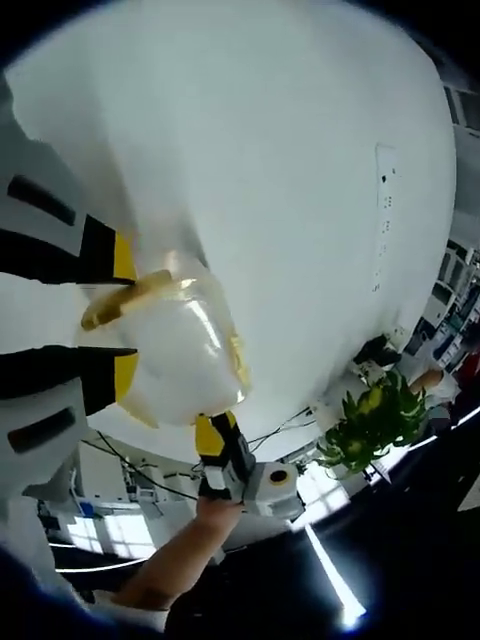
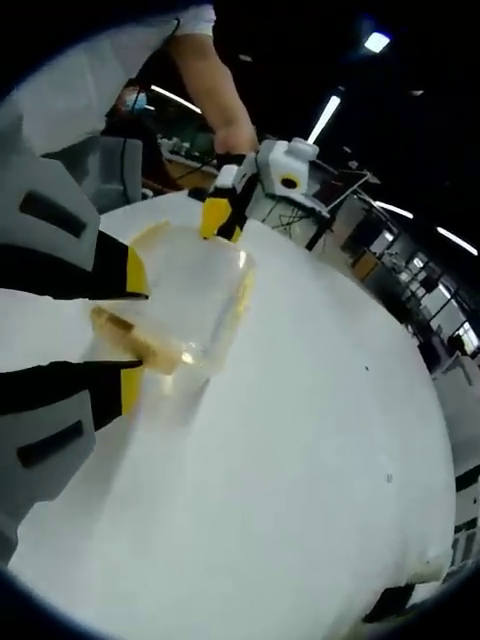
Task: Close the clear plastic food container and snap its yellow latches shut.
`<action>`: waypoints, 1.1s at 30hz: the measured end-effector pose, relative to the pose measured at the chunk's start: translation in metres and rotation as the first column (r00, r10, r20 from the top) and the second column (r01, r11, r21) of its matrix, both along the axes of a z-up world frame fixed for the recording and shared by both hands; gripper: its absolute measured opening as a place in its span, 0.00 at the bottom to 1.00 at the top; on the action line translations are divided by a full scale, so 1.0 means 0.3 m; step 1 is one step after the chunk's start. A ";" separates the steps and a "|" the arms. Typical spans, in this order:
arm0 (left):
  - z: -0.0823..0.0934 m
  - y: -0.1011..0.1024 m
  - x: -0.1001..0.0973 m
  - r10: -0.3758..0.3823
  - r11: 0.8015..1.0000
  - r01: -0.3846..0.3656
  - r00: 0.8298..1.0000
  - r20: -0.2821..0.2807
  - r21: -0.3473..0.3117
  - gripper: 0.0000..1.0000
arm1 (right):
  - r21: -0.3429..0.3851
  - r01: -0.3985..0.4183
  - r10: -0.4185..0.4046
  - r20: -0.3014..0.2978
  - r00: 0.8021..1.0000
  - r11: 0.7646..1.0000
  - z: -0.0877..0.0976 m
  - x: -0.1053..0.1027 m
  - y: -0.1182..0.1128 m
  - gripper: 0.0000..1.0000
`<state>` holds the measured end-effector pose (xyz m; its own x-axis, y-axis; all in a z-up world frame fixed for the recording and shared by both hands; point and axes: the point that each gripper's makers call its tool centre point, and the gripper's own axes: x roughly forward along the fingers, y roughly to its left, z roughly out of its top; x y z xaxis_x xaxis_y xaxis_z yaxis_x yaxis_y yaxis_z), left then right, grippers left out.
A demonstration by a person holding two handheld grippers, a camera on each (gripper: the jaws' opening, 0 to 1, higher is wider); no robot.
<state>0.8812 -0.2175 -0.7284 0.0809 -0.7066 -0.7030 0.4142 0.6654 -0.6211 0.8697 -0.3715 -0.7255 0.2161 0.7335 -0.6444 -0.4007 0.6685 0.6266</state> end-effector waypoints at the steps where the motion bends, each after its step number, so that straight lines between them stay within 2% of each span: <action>1: -0.005 0.005 0.003 -0.007 1.000 0.007 1.000 0.012 -0.001 0.15 | 0.002 0.000 0.000 0.003 1.000 1.000 0.001 0.000 0.000 0.19; 17: -0.009 -0.004 0.020 -0.007 1.000 0.007 0.999 0.038 0.006 0.16 | 0.003 0.021 -0.021 0.038 0.999 1.000 0.009 -0.027 -0.002 0.19; 23: 0.001 -0.017 0.023 -0.017 0.999 0.015 0.999 0.038 0.046 0.18 | -0.025 0.036 -0.036 0.031 0.999 0.999 0.016 -0.033 0.000 0.20; 28: 0.018 -0.023 0.024 -0.118 0.986 0.102 0.985 0.125 0.130 0.19 | -0.099 0.022 -0.016 0.059 0.998 0.995 0.025 -0.031 0.005 0.22; 33: 0.038 -0.029 0.010 -0.187 0.972 0.159 0.969 0.159 0.174 0.18 | -0.157 0.000 0.017 0.105 0.994 0.988 0.030 -0.035 0.008 0.24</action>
